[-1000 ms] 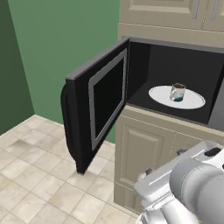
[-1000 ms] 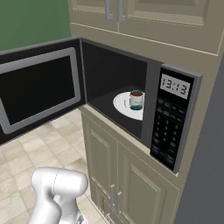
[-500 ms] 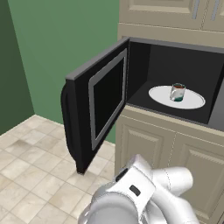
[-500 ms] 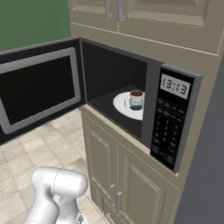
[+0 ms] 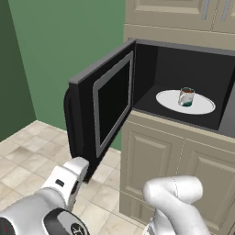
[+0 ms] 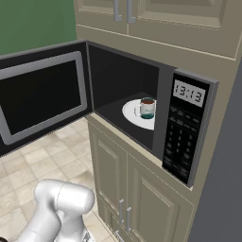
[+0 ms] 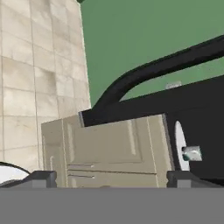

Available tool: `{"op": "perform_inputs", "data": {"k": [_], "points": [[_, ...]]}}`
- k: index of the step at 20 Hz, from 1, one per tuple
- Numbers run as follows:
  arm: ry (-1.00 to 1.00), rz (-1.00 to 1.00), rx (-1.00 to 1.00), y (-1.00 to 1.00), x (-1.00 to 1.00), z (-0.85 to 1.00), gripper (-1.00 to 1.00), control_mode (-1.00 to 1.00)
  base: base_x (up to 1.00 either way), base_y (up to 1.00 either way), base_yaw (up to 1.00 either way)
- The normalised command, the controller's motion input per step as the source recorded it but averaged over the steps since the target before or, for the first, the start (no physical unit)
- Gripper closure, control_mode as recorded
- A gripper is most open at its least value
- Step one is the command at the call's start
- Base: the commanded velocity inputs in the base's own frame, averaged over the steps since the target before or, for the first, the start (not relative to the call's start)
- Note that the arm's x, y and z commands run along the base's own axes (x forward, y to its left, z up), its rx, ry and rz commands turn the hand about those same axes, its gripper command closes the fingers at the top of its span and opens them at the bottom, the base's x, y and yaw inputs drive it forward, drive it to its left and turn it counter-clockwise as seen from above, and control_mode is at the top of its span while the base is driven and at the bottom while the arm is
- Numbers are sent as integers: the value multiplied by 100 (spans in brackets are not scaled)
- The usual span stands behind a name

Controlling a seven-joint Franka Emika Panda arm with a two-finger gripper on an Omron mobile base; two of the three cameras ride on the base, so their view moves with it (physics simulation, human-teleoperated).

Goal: Place the microwavable item in the microwave. Then, close the microwave door and press the start button.

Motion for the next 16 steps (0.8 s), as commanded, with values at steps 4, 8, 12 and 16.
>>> {"op": "perform_inputs", "data": {"k": [4, 8, 12, 16], "points": [[26, 0, -29, 64, 100, -68, -100, -100, 0, 0, 0], [26, 0, -25, 58, 100, -59, -100, -100, 0, 0, 0], [27, 0, -23, 60, 100, -46, -100, -100, 0, 0, 0], [27, 0, -15, 50, 100, -21, -100, -100, 0, 0, 0]]}}
